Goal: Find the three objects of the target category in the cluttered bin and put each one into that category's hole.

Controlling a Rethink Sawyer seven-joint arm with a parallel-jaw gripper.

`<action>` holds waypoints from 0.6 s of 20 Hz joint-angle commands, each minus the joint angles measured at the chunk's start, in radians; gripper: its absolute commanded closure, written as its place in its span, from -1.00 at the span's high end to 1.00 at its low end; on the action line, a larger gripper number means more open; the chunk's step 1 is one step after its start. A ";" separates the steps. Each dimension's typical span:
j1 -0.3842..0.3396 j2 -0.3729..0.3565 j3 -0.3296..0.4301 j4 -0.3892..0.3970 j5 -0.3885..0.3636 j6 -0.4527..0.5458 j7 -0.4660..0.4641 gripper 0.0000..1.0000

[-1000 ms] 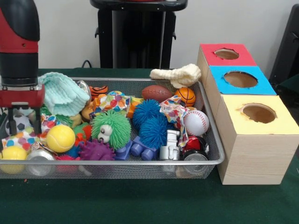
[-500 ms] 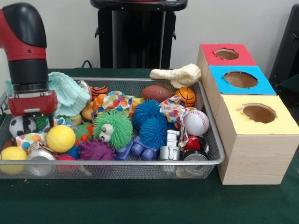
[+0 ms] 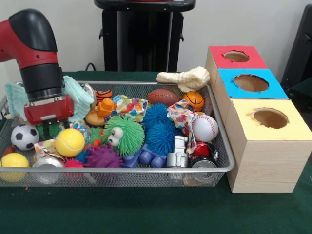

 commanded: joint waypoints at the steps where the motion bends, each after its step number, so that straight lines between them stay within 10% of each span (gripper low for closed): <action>1: 0.007 0.120 0.083 0.086 0.038 0.145 -0.054 -1.00; 12: 0.006 0.113 0.073 0.127 0.084 0.137 0.004 -1.00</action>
